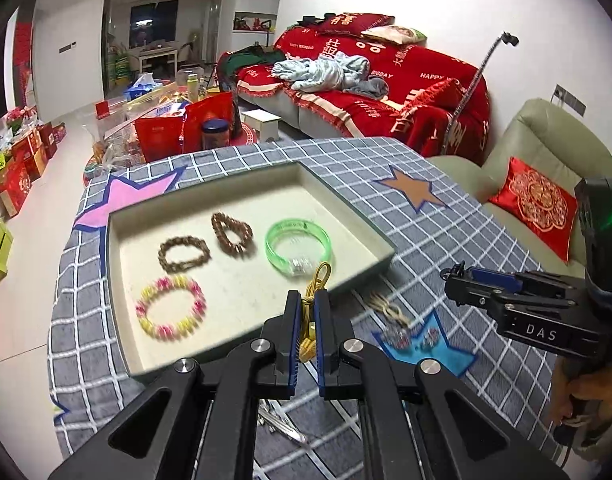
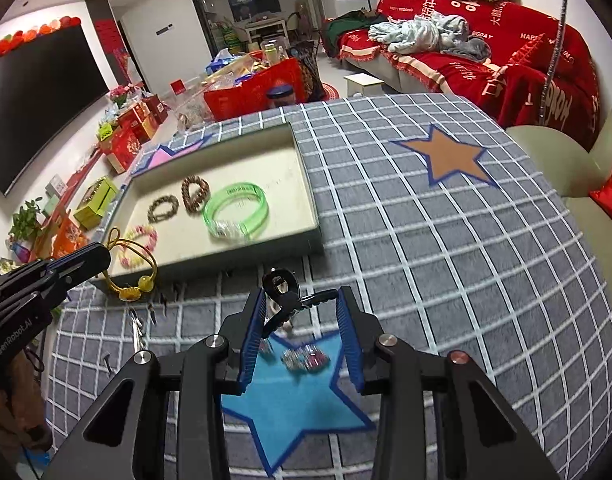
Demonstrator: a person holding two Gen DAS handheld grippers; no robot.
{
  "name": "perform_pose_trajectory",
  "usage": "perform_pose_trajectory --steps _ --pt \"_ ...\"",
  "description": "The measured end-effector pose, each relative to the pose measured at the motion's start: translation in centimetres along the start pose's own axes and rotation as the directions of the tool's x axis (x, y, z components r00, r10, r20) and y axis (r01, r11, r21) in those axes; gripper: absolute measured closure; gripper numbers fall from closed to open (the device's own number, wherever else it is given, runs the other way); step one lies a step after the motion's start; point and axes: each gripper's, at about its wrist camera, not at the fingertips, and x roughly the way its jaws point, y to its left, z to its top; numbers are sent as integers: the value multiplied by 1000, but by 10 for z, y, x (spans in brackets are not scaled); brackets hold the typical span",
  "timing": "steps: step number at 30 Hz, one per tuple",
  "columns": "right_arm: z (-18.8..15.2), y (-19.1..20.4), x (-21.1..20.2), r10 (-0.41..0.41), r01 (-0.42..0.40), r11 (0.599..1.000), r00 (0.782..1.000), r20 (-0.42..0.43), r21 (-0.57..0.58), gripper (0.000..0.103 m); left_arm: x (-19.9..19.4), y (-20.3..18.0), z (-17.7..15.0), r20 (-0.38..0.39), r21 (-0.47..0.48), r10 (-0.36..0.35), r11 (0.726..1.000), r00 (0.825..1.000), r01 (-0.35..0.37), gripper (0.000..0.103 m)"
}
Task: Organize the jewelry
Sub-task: 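Grasp the yellow cord keychain with the left tool while the right tool grasps the black hair clip, then carry both items over the tray while the right tool drops the black clip inside the green bangle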
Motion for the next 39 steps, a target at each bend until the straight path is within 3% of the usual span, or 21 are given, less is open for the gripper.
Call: perform_pose_trajectory --steps 10,21,31,39 --pt "43 17 32 49 -49 999 999 -20 -11 64 27 26 25 5 -37 31 999 1000 -31 80" --pt "72 56 96 83 -89 994 992 -90 -60 64 77 57 27 -75 -113 43 992 996 -51 80" --pt "79 65 146 43 -57 995 984 -173 -76 64 104 64 23 -142 -99 82 990 986 -97 80" --pt "90 64 160 -25 5 992 987 -162 -122 64 116 65 24 -162 -73 143 985 976 -157 80"
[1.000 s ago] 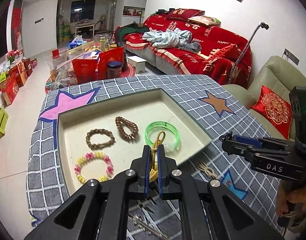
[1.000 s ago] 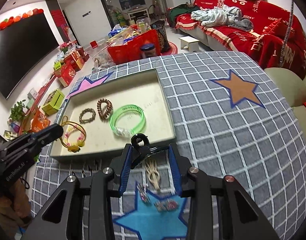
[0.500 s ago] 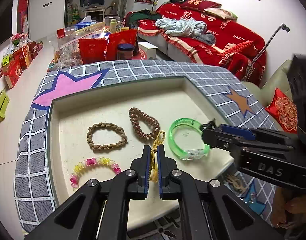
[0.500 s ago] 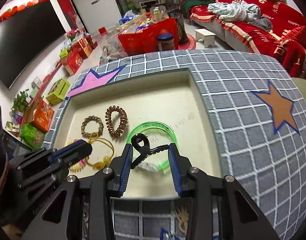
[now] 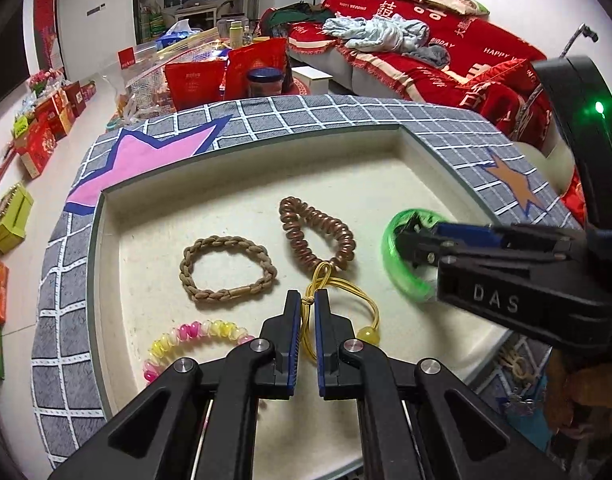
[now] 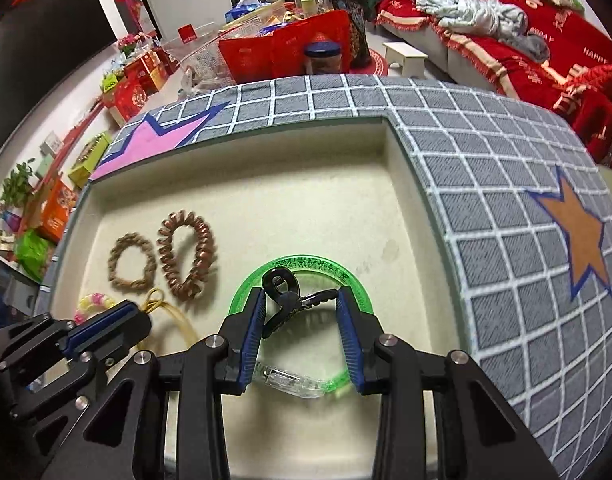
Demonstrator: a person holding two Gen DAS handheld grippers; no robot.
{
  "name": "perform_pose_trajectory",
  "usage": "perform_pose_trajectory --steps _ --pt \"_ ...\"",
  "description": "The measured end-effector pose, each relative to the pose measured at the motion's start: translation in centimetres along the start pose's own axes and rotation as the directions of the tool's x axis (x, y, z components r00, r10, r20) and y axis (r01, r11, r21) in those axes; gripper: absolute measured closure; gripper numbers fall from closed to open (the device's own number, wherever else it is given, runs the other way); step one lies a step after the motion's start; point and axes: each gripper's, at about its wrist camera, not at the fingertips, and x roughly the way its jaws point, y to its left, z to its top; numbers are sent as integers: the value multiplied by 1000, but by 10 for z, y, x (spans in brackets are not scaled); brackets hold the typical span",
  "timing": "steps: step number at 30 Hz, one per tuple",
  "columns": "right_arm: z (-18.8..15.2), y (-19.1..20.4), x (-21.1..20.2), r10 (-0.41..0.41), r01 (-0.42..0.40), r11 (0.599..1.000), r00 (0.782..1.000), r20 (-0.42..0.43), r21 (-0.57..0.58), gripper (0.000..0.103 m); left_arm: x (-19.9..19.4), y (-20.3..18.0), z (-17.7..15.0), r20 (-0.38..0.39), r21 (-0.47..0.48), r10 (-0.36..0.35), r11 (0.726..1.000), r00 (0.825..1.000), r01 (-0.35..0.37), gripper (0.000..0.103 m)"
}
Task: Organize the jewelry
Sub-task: 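Carry both items over the tray while the right tool drops the black clip inside the green bangle, then lower the yellow keychain into the tray and open the left tool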
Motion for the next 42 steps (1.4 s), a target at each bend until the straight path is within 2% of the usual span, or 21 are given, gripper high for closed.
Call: perform_pose_trajectory --steps 10,12,16,19,21,27,31,42 --pt "6 -2 4 -32 33 999 999 13 -29 63 10 -6 -2 -26 29 54 998 998 -53 80" --pt "7 -1 4 -25 25 999 1000 10 -25 55 9 -6 -2 -24 26 57 998 998 -56 80" --pt "7 -5 -1 6 -7 1000 1000 19 5 51 9 -7 -2 -24 34 68 997 997 -67 80" --pt "9 -9 -7 40 -41 998 999 30 38 44 7 -7 -3 -20 26 69 997 997 -68 80" --pt "9 -13 -15 69 -72 995 996 49 68 40 5 -6 -4 -15 20 69 997 998 -68 80" --pt "4 -22 -43 128 -143 980 986 111 140 36 -4 -8 -5 25 20 105 994 994 -105 80" --pt "-5 -26 -65 139 -162 974 979 150 158 36 -12 -13 -4 61 39 122 991 991 -124 80" --pt "-39 -53 -121 143 -196 955 961 237 221 35 -14 -13 -3 49 34 123 992 991 -125 80"
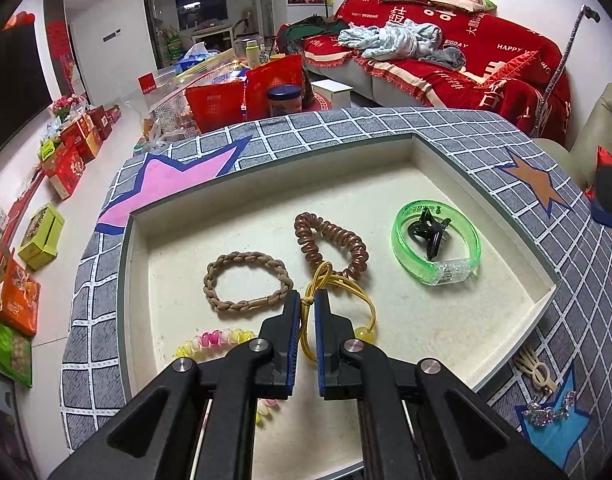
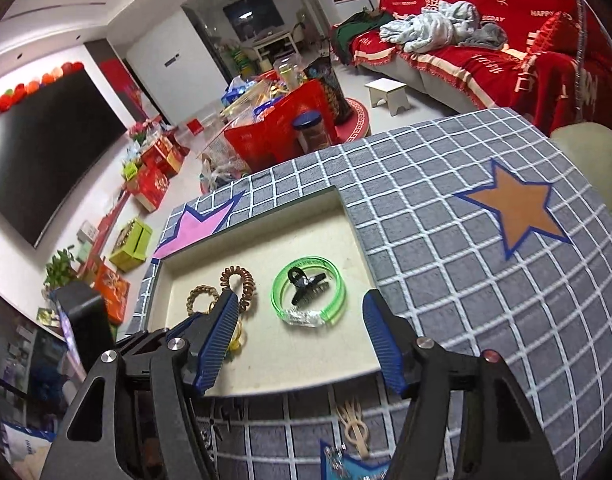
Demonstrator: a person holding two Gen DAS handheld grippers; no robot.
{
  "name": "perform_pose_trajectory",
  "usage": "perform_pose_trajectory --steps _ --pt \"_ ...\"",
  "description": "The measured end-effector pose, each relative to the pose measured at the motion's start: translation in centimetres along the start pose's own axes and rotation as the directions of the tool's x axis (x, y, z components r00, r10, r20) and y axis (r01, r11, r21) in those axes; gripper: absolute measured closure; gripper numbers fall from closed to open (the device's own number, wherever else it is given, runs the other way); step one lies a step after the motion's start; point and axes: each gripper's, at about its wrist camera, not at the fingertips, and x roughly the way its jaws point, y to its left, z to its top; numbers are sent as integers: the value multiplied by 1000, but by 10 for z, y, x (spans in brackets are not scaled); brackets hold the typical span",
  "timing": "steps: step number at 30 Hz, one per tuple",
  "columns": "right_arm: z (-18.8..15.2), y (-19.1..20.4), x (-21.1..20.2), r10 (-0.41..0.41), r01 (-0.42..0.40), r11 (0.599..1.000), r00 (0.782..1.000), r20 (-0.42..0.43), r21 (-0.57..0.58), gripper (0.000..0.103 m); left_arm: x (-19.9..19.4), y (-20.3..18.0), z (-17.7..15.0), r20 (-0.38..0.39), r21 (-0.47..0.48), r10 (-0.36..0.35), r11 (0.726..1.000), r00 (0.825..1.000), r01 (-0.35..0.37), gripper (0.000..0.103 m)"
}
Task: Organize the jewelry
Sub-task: 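Lower the yellow keychain into the tray and open the left tool, then move both tools back toward the silver barrette and the blue star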
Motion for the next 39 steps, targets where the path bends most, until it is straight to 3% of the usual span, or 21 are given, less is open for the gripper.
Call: perform_pose_trajectory --steps 20,21,22,23,25,32,34,36,39 --pt "-35 -31 -14 -34 35 998 999 -26 50 35 -7 14 8 25 -81 -63 995 998 64 79" --pt "-36 -31 -14 -35 36 998 999 -26 49 35 -7 14 8 26 -82 -64 994 998 65 76" --pt "-37 -31 -15 -34 35 998 999 -25 49 35 -8 15 8 26 -85 -66 994 997 68 26" --pt "-37 -31 -14 -33 34 998 999 -27 50 35 -9 15 9 23 -91 -56 994 998 58 0" --pt "-40 -31 -15 -29 31 998 999 -30 54 35 -7 15 8 66 -93 -24 995 998 30 0" --pt "-48 -27 -16 -33 34 999 998 -45 35 35 12 11 6 90 -73 -6 997 996 13 0" --pt "-51 -27 -16 -36 38 999 998 -53 31 32 15 13 6 81 -85 -15 996 997 21 0" --pt "-54 -27 -17 -34 36 999 998 -58 29 22 18 14 3 71 -91 -29 995 997 35 0" --pt "-60 -27 -18 -44 45 999 997 -61 20 22 19 12 -3 67 -73 -8 997 998 13 0"
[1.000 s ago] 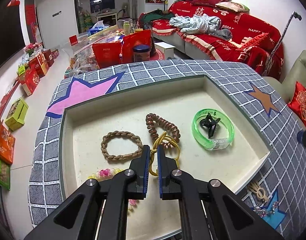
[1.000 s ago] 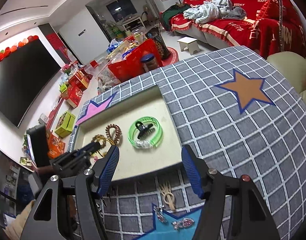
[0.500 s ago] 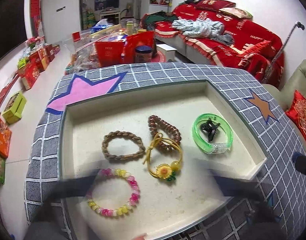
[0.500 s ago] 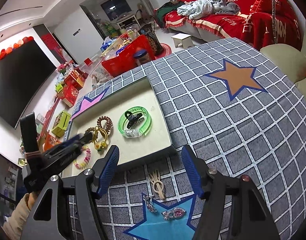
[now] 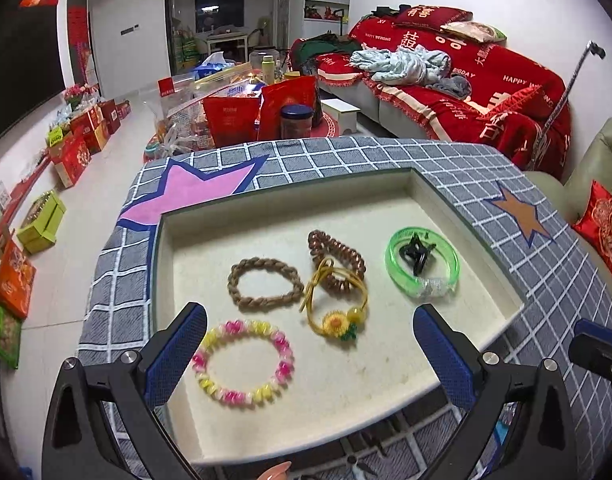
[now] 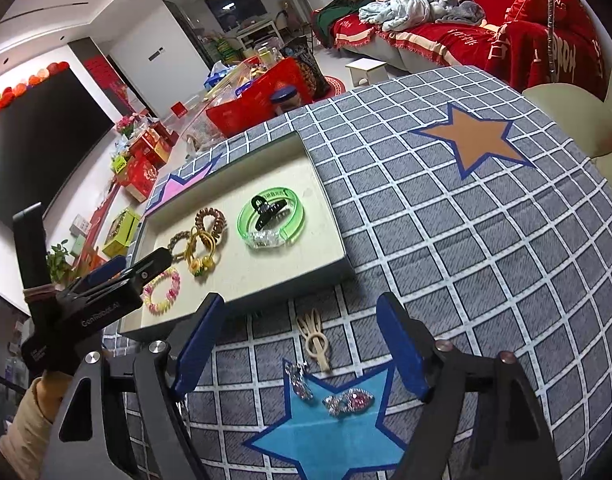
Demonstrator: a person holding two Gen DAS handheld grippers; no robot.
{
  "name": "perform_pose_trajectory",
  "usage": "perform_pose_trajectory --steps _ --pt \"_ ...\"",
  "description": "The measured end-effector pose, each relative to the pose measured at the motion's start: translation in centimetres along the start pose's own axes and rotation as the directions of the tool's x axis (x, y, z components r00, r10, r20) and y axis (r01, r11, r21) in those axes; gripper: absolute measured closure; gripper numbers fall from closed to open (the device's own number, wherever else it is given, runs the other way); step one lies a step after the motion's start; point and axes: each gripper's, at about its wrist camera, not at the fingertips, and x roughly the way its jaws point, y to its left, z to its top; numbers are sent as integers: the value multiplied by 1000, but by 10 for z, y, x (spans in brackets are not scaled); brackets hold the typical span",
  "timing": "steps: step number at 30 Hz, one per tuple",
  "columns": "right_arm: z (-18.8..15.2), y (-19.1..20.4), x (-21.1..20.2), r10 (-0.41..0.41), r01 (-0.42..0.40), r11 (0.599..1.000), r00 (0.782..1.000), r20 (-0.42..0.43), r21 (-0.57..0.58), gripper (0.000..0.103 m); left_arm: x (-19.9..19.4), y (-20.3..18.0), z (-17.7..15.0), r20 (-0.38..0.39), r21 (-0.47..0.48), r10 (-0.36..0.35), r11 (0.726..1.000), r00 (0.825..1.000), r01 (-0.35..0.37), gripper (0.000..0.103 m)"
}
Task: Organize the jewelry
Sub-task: 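Move both tools back toward the silver barrette and the blue star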
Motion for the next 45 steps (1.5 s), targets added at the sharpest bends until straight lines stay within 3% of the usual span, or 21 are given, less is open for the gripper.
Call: perform_pose_trajectory --steps 5,16,20,26,35,45 --pt "-9 2 -1 2 -2 1000 1000 -2 -11 0 -8 -5 -10 0 15 23 1000 1000 -23 0" --pt "-26 2 -6 38 -38 999 999 -18 -6 0 -60 6 -40 -13 -32 22 999 1000 -22 0" --pt "-35 3 -7 -15 12 999 998 -59 -53 0 -69 14 -55 -51 -64 -22 998 998 18 0" --pt "-54 -4 -3 -64 53 993 993 -103 -108 0 -85 23 -89 -76 -110 7 994 997 -15 0" --pt "-71 -6 1 -120 97 978 985 -120 -187 0 -80 20 -119 -160 -173 0 984 987 -28 0" --pt "-69 3 9 -132 98 955 985 -107 -280 3 -79 3 -122 -162 -169 -1 985 987 -27 0"
